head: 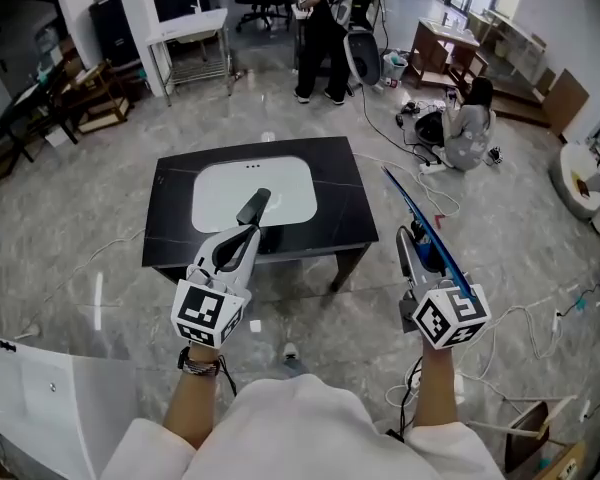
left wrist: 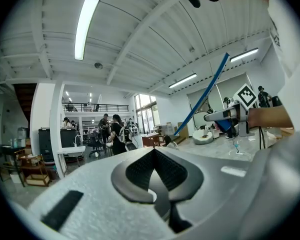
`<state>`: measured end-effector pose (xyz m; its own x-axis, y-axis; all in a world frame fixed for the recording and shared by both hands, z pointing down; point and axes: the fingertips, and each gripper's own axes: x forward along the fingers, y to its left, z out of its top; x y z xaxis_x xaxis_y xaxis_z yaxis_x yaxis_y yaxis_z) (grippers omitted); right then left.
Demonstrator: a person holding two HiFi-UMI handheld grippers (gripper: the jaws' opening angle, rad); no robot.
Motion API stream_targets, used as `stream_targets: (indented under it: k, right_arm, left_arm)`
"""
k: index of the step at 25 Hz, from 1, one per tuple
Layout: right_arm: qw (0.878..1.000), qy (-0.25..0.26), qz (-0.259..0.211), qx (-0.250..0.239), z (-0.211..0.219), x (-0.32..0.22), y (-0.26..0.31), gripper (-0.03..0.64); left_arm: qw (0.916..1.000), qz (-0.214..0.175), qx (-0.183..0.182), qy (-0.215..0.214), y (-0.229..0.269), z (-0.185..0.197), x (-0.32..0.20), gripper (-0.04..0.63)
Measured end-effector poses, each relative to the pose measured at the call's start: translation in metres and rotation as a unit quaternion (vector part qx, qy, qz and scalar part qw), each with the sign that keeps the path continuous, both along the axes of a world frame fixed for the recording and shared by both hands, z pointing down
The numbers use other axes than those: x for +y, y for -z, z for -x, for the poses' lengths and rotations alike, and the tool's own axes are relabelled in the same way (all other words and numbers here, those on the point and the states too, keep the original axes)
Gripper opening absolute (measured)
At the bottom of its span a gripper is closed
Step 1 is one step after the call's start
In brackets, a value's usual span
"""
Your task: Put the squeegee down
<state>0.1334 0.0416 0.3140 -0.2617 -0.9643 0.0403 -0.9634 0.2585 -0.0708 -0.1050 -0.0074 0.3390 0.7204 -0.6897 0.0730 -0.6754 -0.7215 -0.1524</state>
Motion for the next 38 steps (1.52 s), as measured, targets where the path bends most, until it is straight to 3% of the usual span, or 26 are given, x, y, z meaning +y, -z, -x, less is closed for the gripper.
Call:
stream_targets:
  k: [18, 28, 38]
  right_arm:
    - [1.0, -0.015, 0.02, -0.005, 0.012, -0.106, -0.02, 0.103]
    - [0.999, -0.026, 0.043, -0.003, -0.006, -0.154, -0.04, 0.103]
    - [0.998, -0.002, 0.064, 0.013, -0.036, -0.257, -0.072, 0.103]
  left_arm:
    - [0.9994, 0.034, -0.004, -0.002, -0.03, 0.022, -0.107, -0.002]
    - [0.9989, 0.045, -0.009, -0.001, -0.039, 0.013, -0.153, -0.002]
    - [0.9981, 0.054, -0.013, 0.027, -0.046, -0.014, -0.232, -0.002]
